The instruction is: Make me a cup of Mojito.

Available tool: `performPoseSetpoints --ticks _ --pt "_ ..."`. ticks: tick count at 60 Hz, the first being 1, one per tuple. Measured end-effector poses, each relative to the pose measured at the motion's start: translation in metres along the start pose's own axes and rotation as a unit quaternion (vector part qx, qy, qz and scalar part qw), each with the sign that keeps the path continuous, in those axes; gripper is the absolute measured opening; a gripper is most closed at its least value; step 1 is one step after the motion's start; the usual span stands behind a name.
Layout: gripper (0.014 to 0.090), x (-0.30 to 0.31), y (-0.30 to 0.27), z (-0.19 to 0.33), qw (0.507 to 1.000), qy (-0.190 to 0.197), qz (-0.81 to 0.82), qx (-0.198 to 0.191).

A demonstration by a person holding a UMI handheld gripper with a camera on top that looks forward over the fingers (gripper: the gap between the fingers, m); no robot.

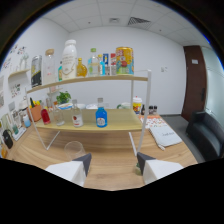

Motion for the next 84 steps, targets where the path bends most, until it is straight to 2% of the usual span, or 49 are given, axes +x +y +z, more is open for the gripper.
performPoseSetpoints --ticks 3,4,5,8,24,40,50,53,66,76,84 --pt "0.0857 -0.025 -0.004 -0.006 1.0 -0.008 0.006 0.003" --pt "0.0807 -0.032 -0.003 -0.009 1.0 -0.011 0.009 0.004" --pt "0.0855 -0.04 -0.003 -0.01 1.0 -0.014 0.01 0.003" --pt "0.0864 -0.061 0.0 -0.013 1.0 -0.019 0.014 0.001" --pt "0.0865 -0.118 0.038 -0.013 0.999 -0.025 0.021 -0.029" --pt "0.0865 -0.136 -0.043 0.023 0.999 -0.036 0.01 0.019" --pt "0.0856 -0.136 -0.079 0.076 0.999 -0.032 0.013 0.014" --pt "0.0846 -0.135 -0.08 0.093 0.999 -0.028 0.017 0.002" --pt "0.0739 -0.137 -0.078 0.142 1.0 -0.021 0.004 -0.02" --pt "0.0562 -0.135 -0.072 0.163 0.999 -0.015 0.012 -0.034" --pt "0.0367 -0.132 -0.072 0.169 0.999 -0.007 0.014 -0.032"
